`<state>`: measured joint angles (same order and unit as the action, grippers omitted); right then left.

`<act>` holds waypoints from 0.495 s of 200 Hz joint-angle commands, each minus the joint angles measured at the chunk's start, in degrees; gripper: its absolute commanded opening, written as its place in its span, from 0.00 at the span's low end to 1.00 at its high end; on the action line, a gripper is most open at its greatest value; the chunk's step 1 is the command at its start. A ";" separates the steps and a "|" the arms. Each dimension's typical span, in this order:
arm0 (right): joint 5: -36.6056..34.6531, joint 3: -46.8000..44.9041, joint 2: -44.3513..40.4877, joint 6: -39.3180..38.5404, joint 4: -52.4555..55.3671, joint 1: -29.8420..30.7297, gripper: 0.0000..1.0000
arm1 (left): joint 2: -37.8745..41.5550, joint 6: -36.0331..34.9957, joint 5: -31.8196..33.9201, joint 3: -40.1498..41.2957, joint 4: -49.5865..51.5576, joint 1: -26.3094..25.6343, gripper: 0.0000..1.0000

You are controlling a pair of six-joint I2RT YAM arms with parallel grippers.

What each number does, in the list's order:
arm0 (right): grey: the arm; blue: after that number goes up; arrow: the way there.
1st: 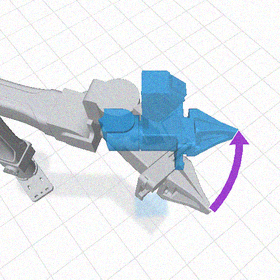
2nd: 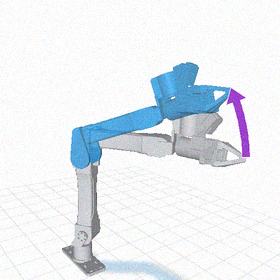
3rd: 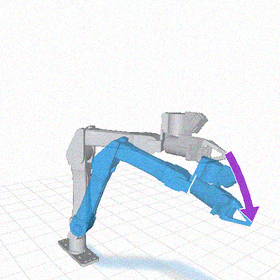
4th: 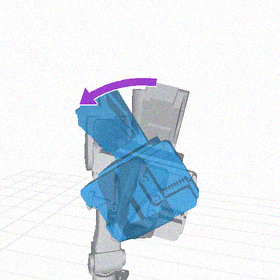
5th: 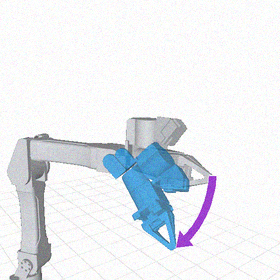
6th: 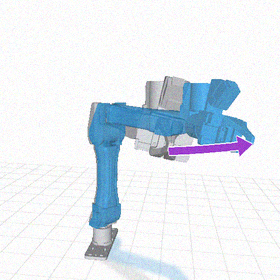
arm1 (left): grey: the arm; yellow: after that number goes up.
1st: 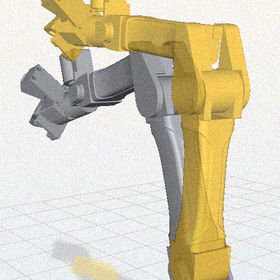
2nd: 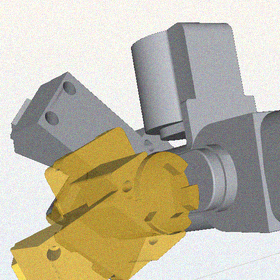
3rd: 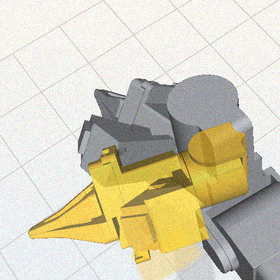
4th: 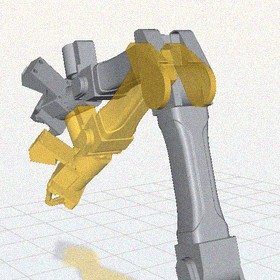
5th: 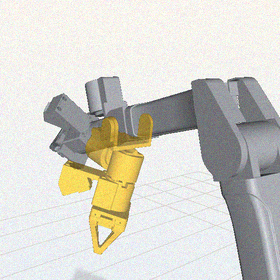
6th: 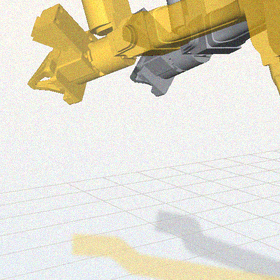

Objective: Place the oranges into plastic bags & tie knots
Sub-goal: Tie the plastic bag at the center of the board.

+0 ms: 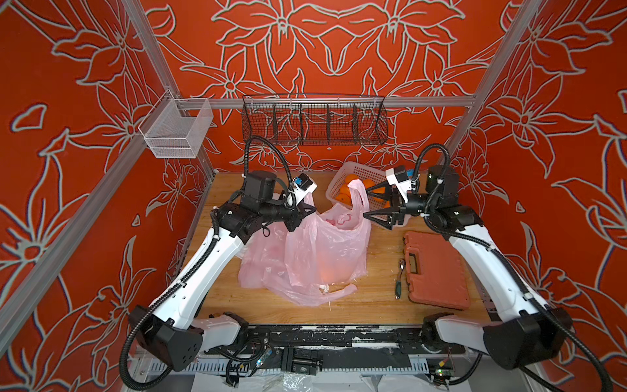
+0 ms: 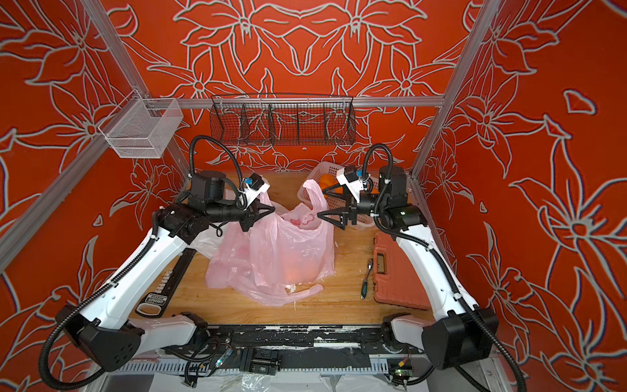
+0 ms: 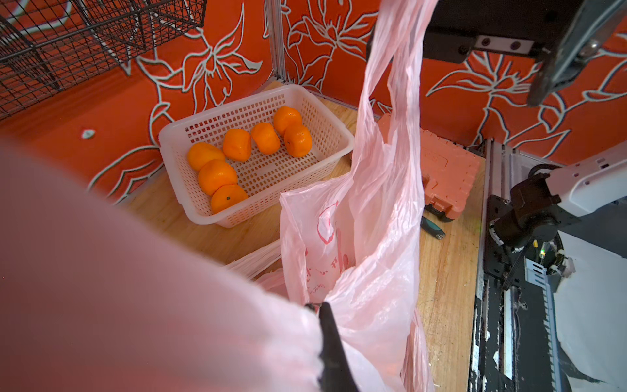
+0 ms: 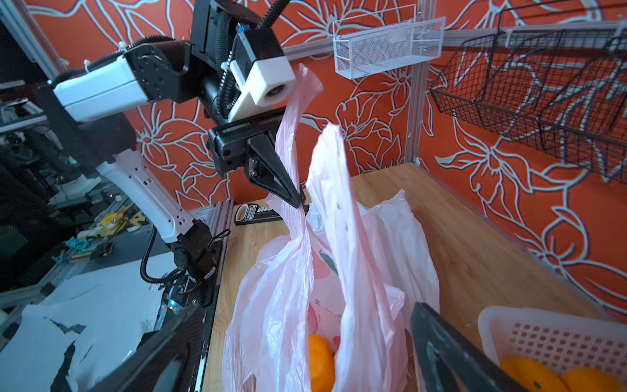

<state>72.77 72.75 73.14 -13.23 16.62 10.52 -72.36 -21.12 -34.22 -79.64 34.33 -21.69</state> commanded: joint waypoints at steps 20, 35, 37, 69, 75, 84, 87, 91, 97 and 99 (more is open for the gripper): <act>5.55 5.96 6.09 -10.63 9.01 -0.41 0.97 | 0.22 -1.70 -2.35 -1.78 1.53 0.56 0.00; 6.80 6.11 7.33 -11.11 9.35 -0.34 0.95 | 0.34 -1.55 -2.52 -1.64 1.18 0.51 0.00; 6.97 6.03 7.46 -11.13 9.32 -0.31 0.95 | 0.37 -1.48 -2.59 -1.66 1.20 0.56 0.00; 8.00 4.39 7.77 -10.05 7.19 0.61 0.82 | -0.10 -1.98 -2.72 -1.85 2.06 0.52 0.00; 8.00 3.36 7.38 -8.43 4.69 0.73 0.80 | -0.07 -1.92 -2.70 -1.77 2.06 0.56 0.00; 7.67 1.79 6.66 -5.92 1.00 1.01 0.77 | 0.00 -1.85 -2.78 -1.59 1.91 0.60 0.00; 7.24 1.13 6.40 -4.84 -0.52 1.00 0.75 | 0.06 -1.88 -2.87 -1.51 1.81 0.60 0.00; 6.68 0.33 6.13 -3.20 -2.53 1.08 0.73 | 0.10 -1.81 -2.87 -1.49 1.72 0.68 0.00; 5.80 -0.80 5.69 -1.49 -4.54 1.26 0.70 | 0.05 -1.73 -2.96 -1.40 1.55 0.69 0.00; 5.47 -1.06 5.58 -1.19 -4.94 1.26 0.69 | 0.09 -1.66 -2.96 -1.36 1.47 0.73 0.00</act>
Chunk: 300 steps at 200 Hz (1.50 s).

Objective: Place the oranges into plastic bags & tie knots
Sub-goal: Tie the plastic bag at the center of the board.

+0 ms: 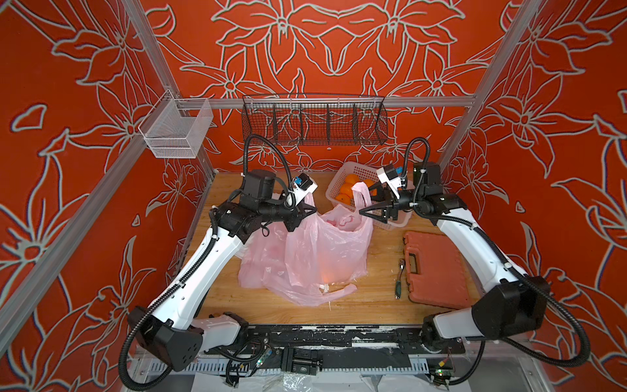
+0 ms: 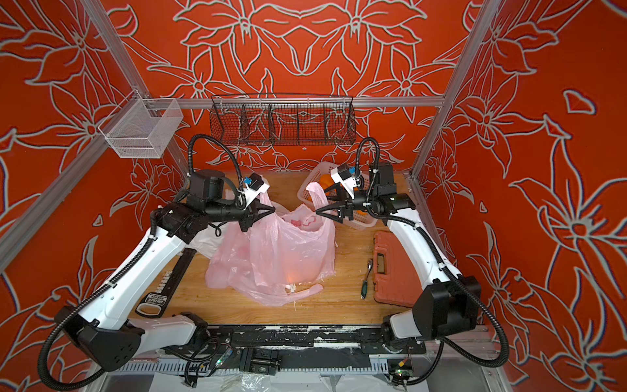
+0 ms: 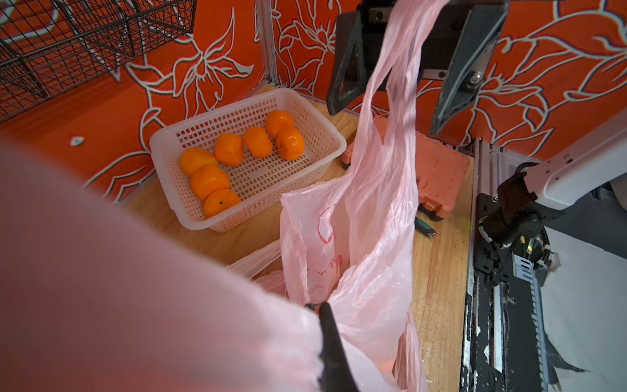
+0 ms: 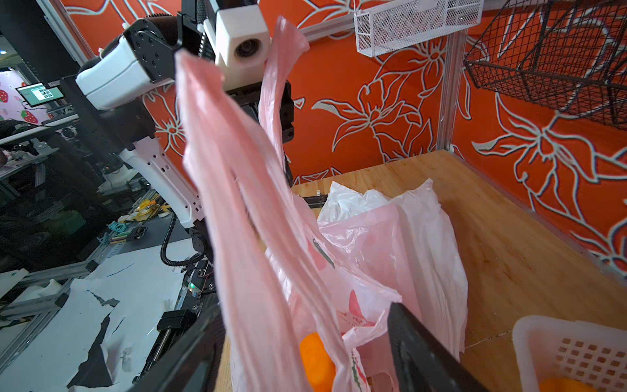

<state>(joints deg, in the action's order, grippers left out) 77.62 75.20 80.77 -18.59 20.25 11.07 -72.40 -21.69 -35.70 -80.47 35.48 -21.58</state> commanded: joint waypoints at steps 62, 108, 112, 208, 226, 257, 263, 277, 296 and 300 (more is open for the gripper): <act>-14.22 -12.59 -10.94 15.60 -19.60 1.61 0.15 | 2.65 -1.20 -4.90 1.88 -3.49 0.75 0.00; -33.21 -11.67 -21.10 13.72 -5.67 6.43 0.00 | 5.06 -6.02 -8.40 0.75 -0.57 0.74 0.00; -35.05 -11.08 -21.81 13.58 -3.92 7.00 0.00 | 5.22 -6.97 -8.89 0.33 0.38 0.74 0.00; -61.08 -8.38 -17.82 9.96 12.64 20.97 0.00 | 1.28 -14.03 -12.25 1.55 5.49 -2.77 0.26; -59.21 -8.84 -18.20 10.08 11.27 21.27 0.00 | 2.03 -11.49 -13.18 2.48 2.86 -2.76 0.36; -57.88 -9.08 -18.41 9.65 11.35 21.85 0.00 | 3.73 -7.55 -13.21 5.58 -2.91 -2.67 0.41; -57.77 -9.19 -18.50 9.61 11.22 21.89 0.00 | 3.83 -6.92 -13.09 6.00 -4.02 -2.67 0.40; -57.90 -9.16 -18.76 9.96 10.75 21.98 0.00 | 3.53 -6.30 -13.23 6.07 -5.10 -2.67 0.38; -57.87 -8.09 -18.50 10.57 10.95 22.15 0.00 | 2.43 -6.13 -14.37 5.23 -5.60 -2.67 0.34; -57.85 -7.82 -18.32 10.72 11.02 22.12 0.00 | 2.17 -6.08 -14.93 4.88 -5.56 -2.67 0.34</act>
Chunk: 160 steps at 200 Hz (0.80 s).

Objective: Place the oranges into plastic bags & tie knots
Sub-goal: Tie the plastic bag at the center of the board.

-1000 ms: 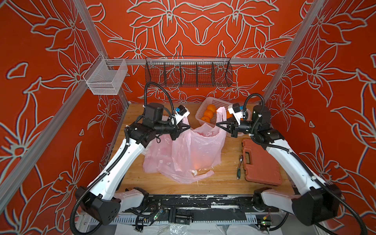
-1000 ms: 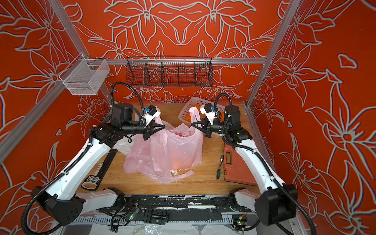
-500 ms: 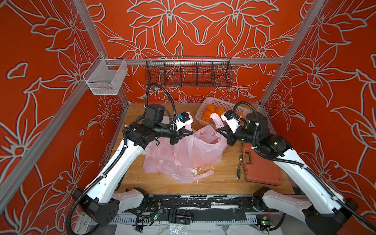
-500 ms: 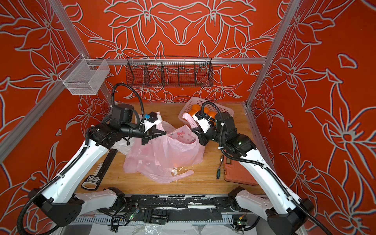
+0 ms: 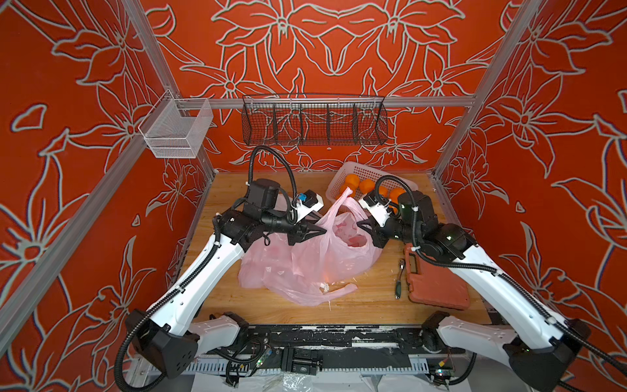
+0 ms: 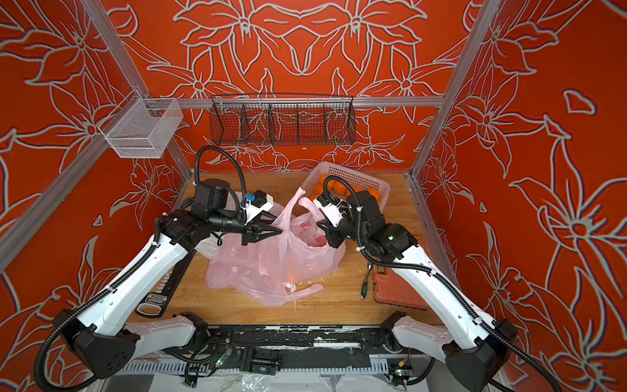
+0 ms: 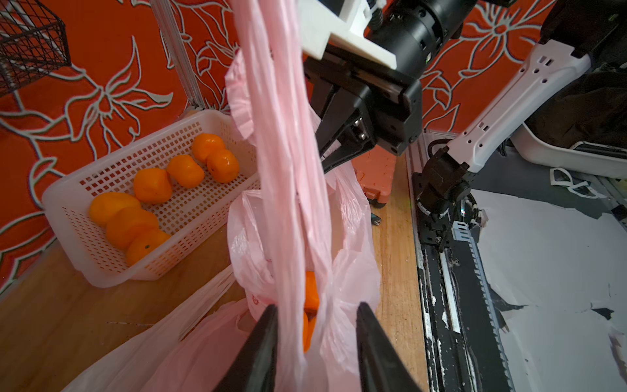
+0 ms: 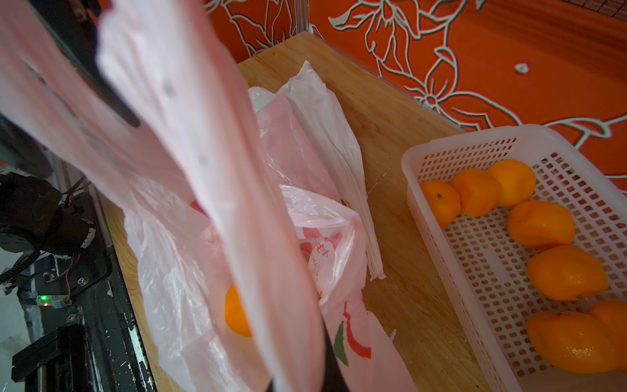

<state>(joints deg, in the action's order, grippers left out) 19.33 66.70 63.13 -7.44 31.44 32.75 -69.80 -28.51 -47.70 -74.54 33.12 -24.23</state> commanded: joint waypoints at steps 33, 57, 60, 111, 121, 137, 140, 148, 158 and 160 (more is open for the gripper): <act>0.96 1.51 0.11 -0.18 -1.28 0.88 0.00 | -3.28 1.22 -5.02 -4.39 -2.87 -0.03 0.39; 1.14 1.41 -0.01 0.92 -3.26 0.95 0.00 | -4.97 2.79 -3.69 -6.40 -3.59 -0.03 0.43; 1.29 1.34 0.05 1.12 -3.67 0.97 0.00 | -5.17 2.86 -3.82 -6.67 -3.55 -0.03 0.43; 1.92 0.67 0.13 3.96 -8.10 1.24 0.00 | -8.66 3.28 -9.68 -10.33 -2.20 -0.51 0.22; 1.02 0.69 0.19 4.87 -8.62 1.19 0.00 | -8.91 2.66 -10.50 -10.53 -1.41 -0.67 0.13; -1.53 0.41 0.40 6.42 -9.18 1.25 0.00 | -8.27 2.92 -10.49 -9.52 -2.35 -0.73 0.00; -1.98 0.37 0.48 6.68 -9.30 1.19 0.00 | -7.93 3.08 -10.35 -9.10 -2.77 -0.73 0.00; -3.51 0.02 0.50 7.38 -9.45 1.22 0.00 | -7.12 3.67 -9.93 -8.00 -4.05 -0.73 0.00; -5.38 -0.40 0.62 8.04 -9.74 1.19 0.00 | -5.98 3.91 -10.07 -6.63 -5.43 -0.73 0.00; -5.56 -0.42 0.59 8.19 -9.82 1.22 0.00 | -5.83 3.86 -10.23 -6.35 -5.61 -0.73 0.00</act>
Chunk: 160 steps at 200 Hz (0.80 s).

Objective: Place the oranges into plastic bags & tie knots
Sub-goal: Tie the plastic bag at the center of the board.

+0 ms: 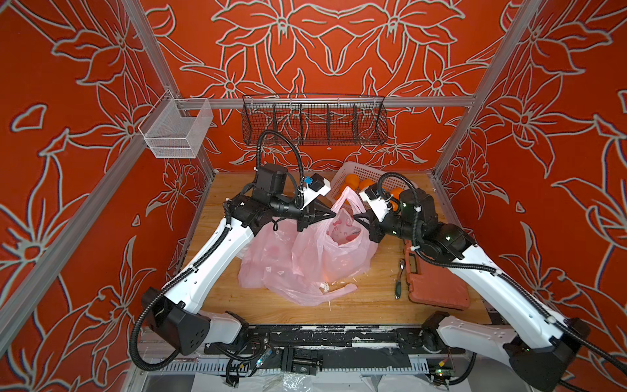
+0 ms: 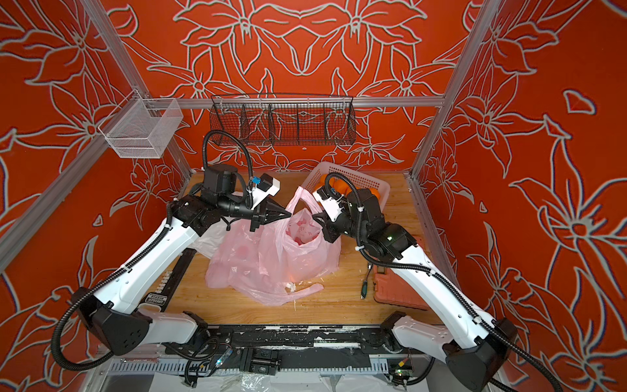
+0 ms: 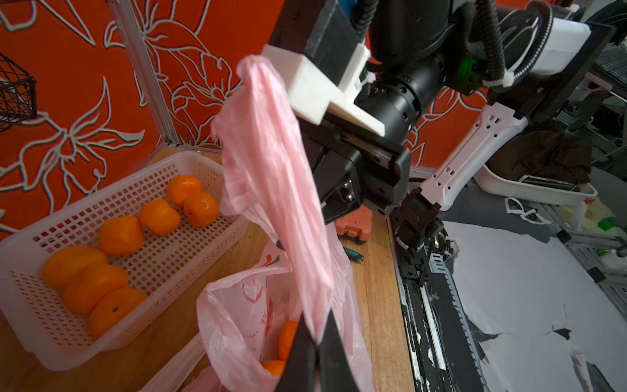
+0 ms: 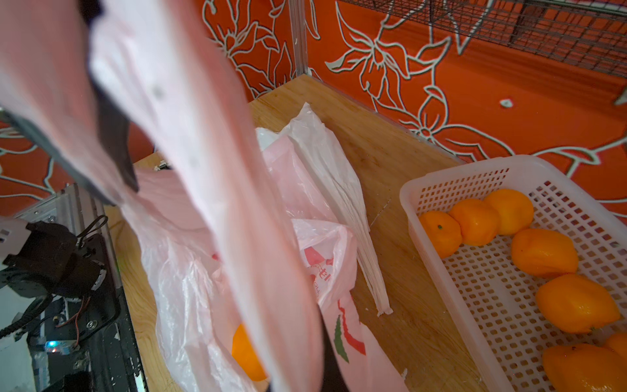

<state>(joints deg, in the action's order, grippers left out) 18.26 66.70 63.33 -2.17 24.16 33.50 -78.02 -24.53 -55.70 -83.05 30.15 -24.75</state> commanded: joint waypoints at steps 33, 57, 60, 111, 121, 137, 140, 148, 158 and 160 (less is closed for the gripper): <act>-1.71 0.26 1.45 2.88 -2.74 0.51 0.00 | 1.91 -5.80 -5.42 0.78 4.20 -1.14 0.00; 5.02 0.99 1.84 0.74 -2.97 0.58 0.00 | -0.47 -6.51 -4.63 -1.49 7.62 -1.70 0.00; 6.01 0.82 1.74 0.36 -3.05 0.69 0.00 | -0.70 -6.23 -4.41 -1.55 7.45 -1.72 0.00; 13.02 -0.98 0.59 -2.98 -3.72 1.63 0.00 | -2.24 -2.82 -2.42 -2.64 4.88 -1.70 0.22; 13.74 -1.01 0.60 -3.56 -3.69 2.01 0.00 | -2.31 -2.46 -2.40 -2.91 4.47 -1.75 0.28; 14.69 -1.04 0.62 -4.27 -3.79 2.58 0.00 | -2.25 -1.18 -1.84 -2.91 3.15 -1.71 0.36; 14.71 -1.05 0.63 -4.32 -3.77 2.66 0.00 | -2.26 -1.09 -1.86 -2.91 2.89 -1.70 0.37; 14.54 -0.98 0.72 -4.28 -3.71 2.80 0.00 | -2.27 -0.60 -2.09 -2.99 2.51 -1.70 0.39; 14.61 -0.80 0.85 -4.61 -3.43 3.04 0.00 | -2.34 0.10 -2.46 -3.09 1.86 -1.70 0.42; 14.68 -0.78 0.97 -4.66 -3.36 3.10 0.00 | -2.32 0.28 -2.48 -3.09 1.67 -1.70 0.43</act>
<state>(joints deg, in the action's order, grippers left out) 30.20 66.65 64.90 -4.40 21.63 35.81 -80.31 -25.47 -57.47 -84.75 34.22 -26.30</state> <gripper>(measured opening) 0.042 0.401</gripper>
